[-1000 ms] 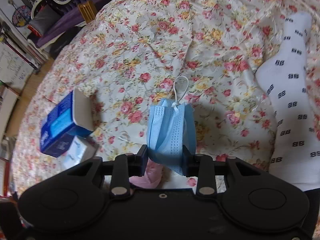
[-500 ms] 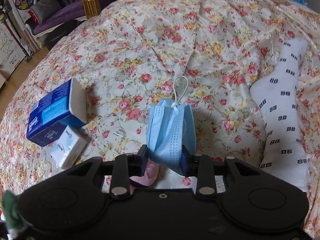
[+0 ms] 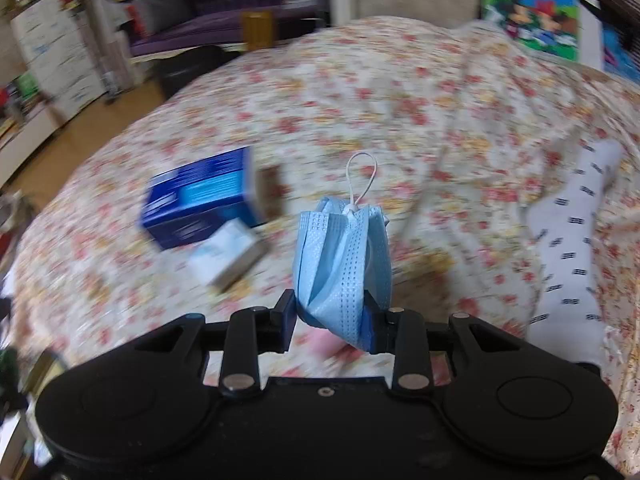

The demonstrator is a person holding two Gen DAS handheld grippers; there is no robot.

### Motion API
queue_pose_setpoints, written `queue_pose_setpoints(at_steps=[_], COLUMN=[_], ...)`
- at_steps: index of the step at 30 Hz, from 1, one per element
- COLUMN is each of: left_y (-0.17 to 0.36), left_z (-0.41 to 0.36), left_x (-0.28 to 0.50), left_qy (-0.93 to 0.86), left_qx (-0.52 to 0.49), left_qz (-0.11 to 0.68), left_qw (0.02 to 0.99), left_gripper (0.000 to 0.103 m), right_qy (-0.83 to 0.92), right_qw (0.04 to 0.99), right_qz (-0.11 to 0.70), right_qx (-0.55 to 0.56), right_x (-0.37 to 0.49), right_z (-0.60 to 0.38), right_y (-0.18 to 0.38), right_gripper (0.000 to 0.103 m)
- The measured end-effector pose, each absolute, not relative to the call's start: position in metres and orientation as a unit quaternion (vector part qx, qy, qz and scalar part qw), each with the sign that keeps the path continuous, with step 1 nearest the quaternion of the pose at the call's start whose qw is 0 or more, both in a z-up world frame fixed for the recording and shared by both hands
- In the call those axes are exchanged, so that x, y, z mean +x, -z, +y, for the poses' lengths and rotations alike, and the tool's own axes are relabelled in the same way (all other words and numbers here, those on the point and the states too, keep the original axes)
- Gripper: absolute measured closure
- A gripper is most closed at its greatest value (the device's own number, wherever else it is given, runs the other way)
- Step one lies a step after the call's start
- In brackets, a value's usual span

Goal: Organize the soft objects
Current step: 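Carry the plush and the blue mask over to the gold tray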

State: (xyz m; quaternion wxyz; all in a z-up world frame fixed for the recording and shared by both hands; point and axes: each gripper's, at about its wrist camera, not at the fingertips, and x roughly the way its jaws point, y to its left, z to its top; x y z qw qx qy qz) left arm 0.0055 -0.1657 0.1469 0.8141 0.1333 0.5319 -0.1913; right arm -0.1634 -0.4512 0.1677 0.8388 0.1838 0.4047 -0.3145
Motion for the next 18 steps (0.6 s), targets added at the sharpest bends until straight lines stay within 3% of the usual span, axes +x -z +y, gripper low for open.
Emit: queue_pose_setpoints(at_steps=[18], left_y=[-0.08], left_z=[-0.051], left_x=[0.058], left_qy=[0.091], left_qx=[0.052], left_qz=[0.577], left_qw=[0.81], left_gripper=[0.051], right_qy=[0.107], right_qw=[0.873], right_qz=[0.463], right_qx=[0.111], right_x=[-0.137], right_z=[-0.26], right_y=[-0.175], right_gripper=[0.071])
